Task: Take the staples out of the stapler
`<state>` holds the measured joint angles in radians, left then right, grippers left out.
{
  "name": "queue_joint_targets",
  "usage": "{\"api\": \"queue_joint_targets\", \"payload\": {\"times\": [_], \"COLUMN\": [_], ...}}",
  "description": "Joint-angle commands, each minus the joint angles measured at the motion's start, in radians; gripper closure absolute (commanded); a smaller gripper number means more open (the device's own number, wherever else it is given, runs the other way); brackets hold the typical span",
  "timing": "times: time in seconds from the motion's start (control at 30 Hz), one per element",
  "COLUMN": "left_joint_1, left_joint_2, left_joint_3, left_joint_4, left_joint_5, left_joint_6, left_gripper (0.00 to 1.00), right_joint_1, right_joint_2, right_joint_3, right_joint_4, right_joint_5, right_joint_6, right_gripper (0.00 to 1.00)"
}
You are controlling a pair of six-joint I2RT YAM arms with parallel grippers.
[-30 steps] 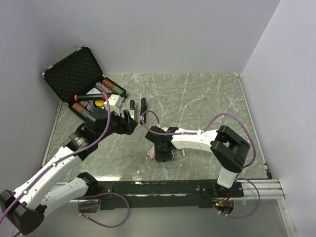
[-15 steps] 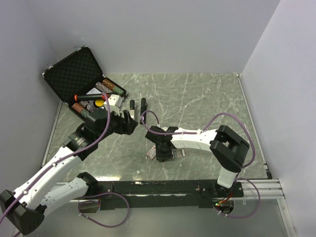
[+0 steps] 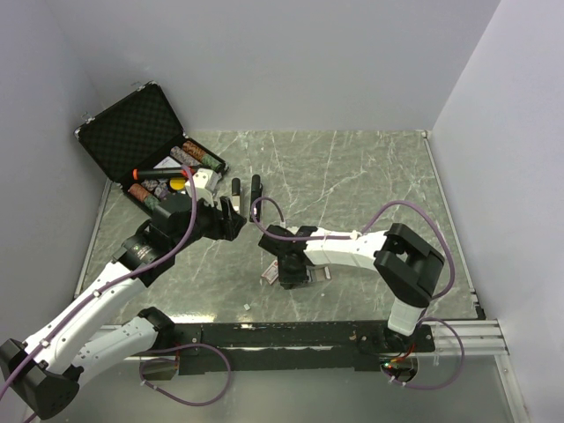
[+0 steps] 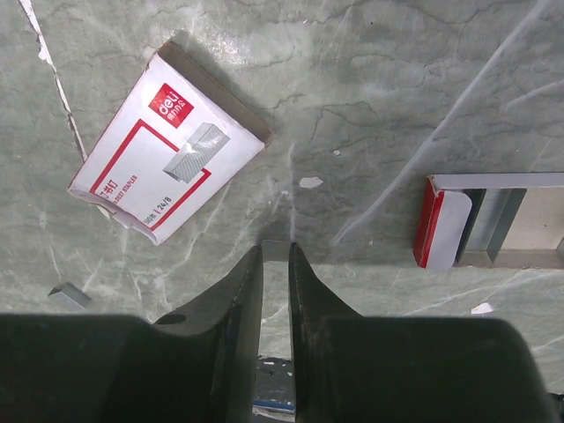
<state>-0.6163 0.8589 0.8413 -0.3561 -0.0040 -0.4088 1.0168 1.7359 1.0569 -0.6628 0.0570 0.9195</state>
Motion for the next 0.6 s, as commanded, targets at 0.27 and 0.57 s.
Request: {"api": "queue_joint_targets", "payload": {"times": [0.27,0.57], "left_joint_1": [0.004,0.006], "left_joint_2": [-0.009,0.000], "left_joint_3": [0.004,0.005], "left_joint_4": [0.029,0.028], "left_joint_5": [0.007,0.007], "left_joint_6": [-0.002,-0.002], "left_gripper": [0.28,0.28], "right_joint_1": [-0.041,-0.171], "right_joint_2": [-0.216,-0.335], "right_joint_3": [-0.057,-0.158], "right_joint_4": [-0.075,-0.077], "right_joint_5": [0.102,0.104], "right_joint_6": [-0.018,-0.117], "right_gripper": [0.87,0.88]}}
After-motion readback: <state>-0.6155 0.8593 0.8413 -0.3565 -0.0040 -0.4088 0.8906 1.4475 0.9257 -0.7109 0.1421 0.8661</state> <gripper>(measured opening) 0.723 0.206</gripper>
